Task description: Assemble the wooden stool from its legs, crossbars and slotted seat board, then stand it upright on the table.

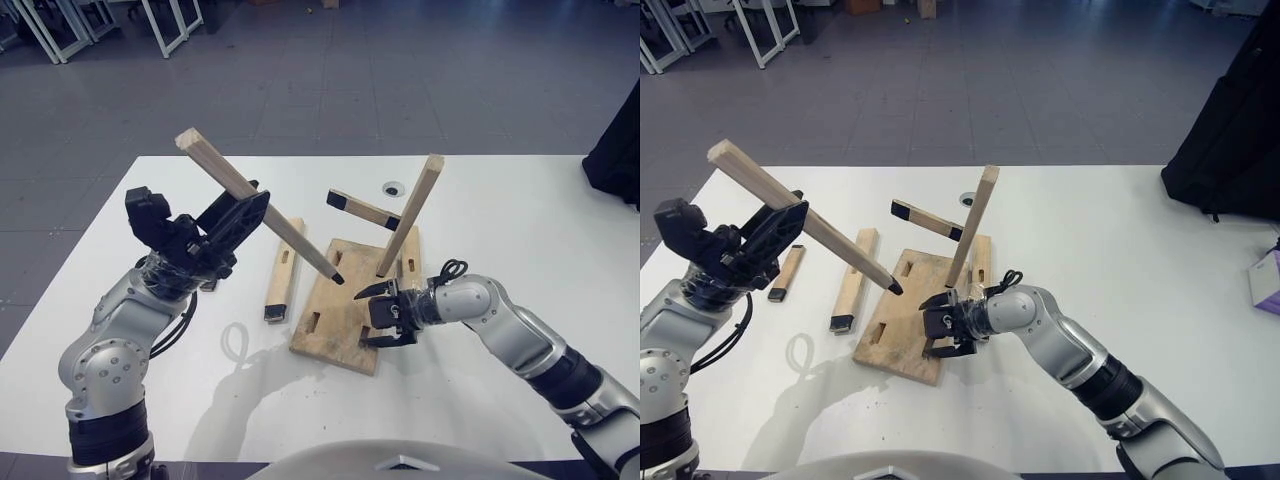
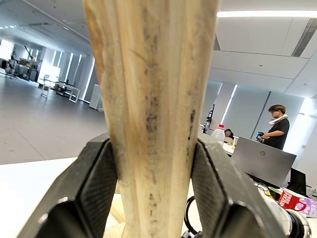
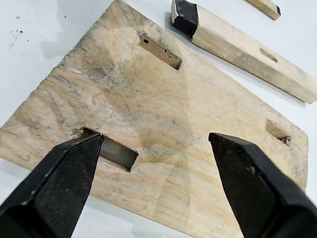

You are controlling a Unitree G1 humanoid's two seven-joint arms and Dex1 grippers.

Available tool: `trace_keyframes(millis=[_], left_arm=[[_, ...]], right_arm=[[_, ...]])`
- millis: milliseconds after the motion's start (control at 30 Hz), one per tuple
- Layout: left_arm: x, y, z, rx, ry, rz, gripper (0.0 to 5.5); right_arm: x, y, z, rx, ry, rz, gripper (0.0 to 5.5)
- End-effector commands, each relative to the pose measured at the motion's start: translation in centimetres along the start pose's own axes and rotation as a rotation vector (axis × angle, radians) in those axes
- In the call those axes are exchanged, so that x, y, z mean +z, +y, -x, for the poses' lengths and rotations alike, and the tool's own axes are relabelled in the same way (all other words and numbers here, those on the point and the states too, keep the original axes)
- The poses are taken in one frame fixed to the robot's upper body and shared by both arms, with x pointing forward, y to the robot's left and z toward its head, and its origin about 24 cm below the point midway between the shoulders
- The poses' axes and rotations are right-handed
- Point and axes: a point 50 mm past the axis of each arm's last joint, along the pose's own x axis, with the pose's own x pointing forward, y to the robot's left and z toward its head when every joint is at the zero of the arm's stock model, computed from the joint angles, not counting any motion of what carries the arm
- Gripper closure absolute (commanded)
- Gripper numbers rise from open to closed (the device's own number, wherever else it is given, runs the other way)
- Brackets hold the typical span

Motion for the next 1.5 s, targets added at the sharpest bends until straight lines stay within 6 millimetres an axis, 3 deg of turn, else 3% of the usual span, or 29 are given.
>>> trace_keyframes(millis=[33,233,433,500,567,700,767,933,1100,1300,1500], left_arm=[[0.1,0.0,-0.3,-0.001,0.016,0.004,3.48],[-0.1,0.6,-0.2,0.019,-0.027,-0.015,3.48],[-1.5,1.6,-0.5,0.031,0.037,-0.13,3.48],[-2.1,1.9,-0.6,0.027,0.058,-0.156,3.48],[-2.5,2.2,-0.6,0.02,0.082,-0.175,3.48],[-2.8,2.4,-0.4,0.011,0.085,-0.188,3.48],[-2.6,2.6,-0.5,0.007,0.078,-0.2,3.48],[-1.7,3.3,-1.1,0.0,0.044,-0.181,3.48],[-1.9,2.7,-1.8,-0.038,0.05,-0.135,3.48],[-1.8,2.1,-1.2,-0.032,0.043,-0.1,3.48],[-2.1,1.6,-1.1,-0.031,0.031,-0.086,3.48]], right_arm=[[-2.0,1.2,0.6,0.099,0.141,0.102,1.55],[-3.4,1.3,2.2,0.217,0.223,0.288,1.55],[-4.0,0.3,3.0,0.168,0.204,0.315,1.55],[-3.3,-0.8,3.7,0.093,0.154,0.285,1.55],[-1.4,-2.7,4.9,-0.008,0.045,0.209,1.55],[1.1,-4.1,6.3,-0.056,-0.058,0.121,1.55],[1.5,-4.4,5.4,-0.099,-0.08,0.083,1.55],[1.4,-2.4,0.4,-0.043,-0.072,0.105,1.55],[1.3,-1.2,-1.7,0.062,0.0,0.235,1.55],[1.2,-0.1,-2.5,0.161,0.041,0.317,1.55],[0.4,1.5,-2.6,0.286,0.021,0.28,1.55]])
